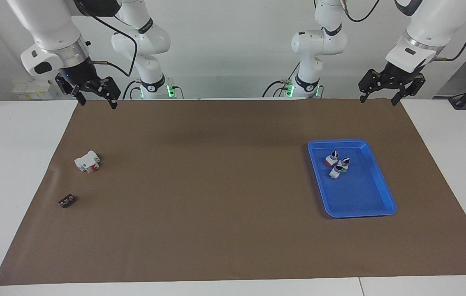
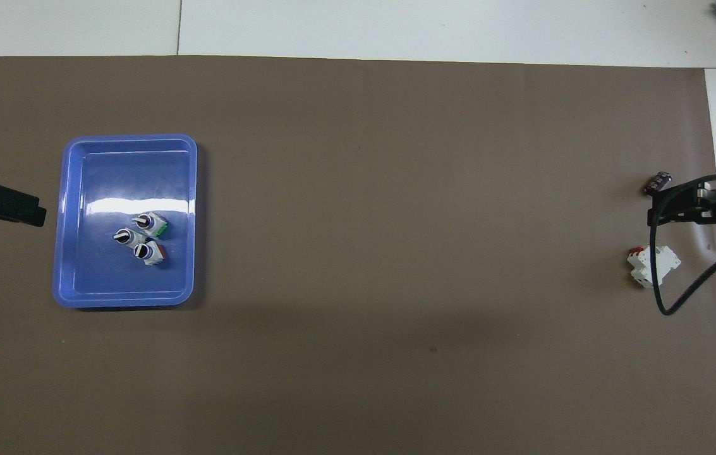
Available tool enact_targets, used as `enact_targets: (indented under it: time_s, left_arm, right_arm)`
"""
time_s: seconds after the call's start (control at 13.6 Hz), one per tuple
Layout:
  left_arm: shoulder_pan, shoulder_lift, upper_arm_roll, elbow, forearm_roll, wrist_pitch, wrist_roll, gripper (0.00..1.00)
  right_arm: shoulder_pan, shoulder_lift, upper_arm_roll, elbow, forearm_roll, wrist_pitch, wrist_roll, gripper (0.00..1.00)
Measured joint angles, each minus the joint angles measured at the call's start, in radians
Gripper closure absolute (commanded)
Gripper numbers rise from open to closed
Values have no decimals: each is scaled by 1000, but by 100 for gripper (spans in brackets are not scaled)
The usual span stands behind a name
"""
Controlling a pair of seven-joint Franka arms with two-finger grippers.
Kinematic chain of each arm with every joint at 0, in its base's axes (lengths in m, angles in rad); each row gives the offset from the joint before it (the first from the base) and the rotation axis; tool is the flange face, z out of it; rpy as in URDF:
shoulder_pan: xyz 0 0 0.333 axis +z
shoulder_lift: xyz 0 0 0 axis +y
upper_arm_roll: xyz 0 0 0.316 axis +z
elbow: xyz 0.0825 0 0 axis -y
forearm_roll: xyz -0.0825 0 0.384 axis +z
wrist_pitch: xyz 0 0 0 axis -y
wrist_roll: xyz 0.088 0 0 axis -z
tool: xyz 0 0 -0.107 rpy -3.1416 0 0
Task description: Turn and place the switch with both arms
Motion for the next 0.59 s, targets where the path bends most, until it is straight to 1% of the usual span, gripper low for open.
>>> enact_targets:
  time_s: [0.59]
  left_arm:
    - [-5, 0, 8, 0, 0, -4, -1, 0]
  right_arm:
    - [0, 0, 0, 0, 0, 0, 0, 0]
